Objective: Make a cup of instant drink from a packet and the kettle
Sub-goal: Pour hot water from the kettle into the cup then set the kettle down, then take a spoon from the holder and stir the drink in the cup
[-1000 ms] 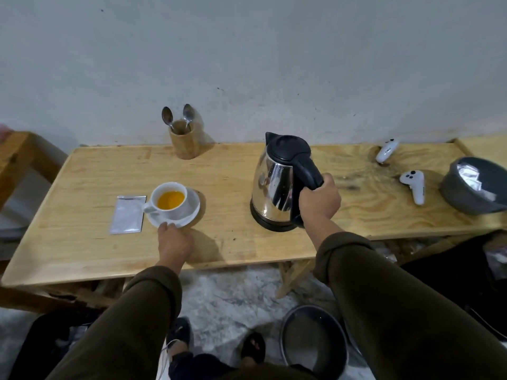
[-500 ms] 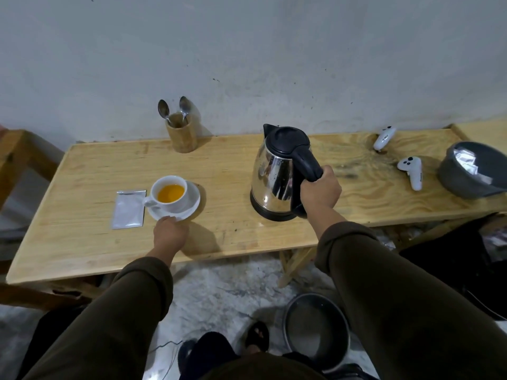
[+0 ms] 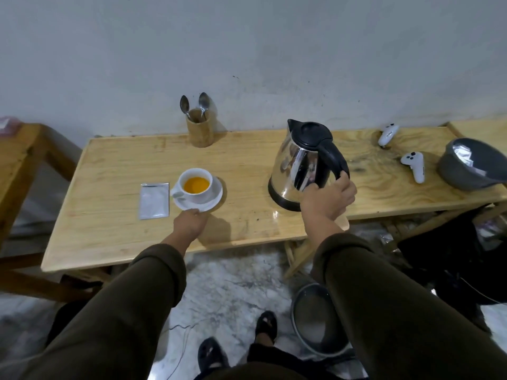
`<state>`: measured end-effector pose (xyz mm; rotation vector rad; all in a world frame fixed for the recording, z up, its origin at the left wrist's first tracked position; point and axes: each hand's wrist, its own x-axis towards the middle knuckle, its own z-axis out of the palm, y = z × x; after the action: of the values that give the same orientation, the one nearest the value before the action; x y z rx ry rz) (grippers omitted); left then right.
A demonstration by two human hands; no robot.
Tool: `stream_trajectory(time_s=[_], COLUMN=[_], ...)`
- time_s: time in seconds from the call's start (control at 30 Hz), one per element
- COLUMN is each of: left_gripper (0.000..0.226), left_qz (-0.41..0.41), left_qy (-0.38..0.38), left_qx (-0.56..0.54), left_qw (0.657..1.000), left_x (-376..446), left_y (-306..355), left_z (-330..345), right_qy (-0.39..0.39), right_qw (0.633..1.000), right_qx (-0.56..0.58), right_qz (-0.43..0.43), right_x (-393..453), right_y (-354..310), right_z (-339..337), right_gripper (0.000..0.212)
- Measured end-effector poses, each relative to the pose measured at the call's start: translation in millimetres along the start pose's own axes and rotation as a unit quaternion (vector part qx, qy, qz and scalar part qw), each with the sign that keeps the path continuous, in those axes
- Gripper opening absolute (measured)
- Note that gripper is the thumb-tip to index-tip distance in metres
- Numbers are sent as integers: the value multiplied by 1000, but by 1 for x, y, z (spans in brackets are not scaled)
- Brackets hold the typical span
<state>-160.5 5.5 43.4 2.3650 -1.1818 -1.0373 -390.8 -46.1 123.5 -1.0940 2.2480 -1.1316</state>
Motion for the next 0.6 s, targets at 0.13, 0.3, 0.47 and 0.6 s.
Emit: stream_trajectory(time_s=[0.13,0.3,0.47,0.6], left_gripper=[47,46,44,58], left_qz=[0,40,70,71], left_qy=[27,105,123,81], left_qx=[-62,-127,-140,-117], left_qw=[998,986,980,987], left_x=[-7,-18,1,26], left_y=[-8,-8,-9,-9], left_z=[-14,-32,-43,-46], right_qy=[-32,-145,-253,-331], right_qw=[999,988,961,929], right_qx=[17,-35,-63,-86], right_qz=[-22,-24,-90,-141], right_x=[-26,-44,-43,-25], right_y=[-6,-31,-59,-89], right_z=[23,58,106,155], right_gripper=[48,35,32,35])
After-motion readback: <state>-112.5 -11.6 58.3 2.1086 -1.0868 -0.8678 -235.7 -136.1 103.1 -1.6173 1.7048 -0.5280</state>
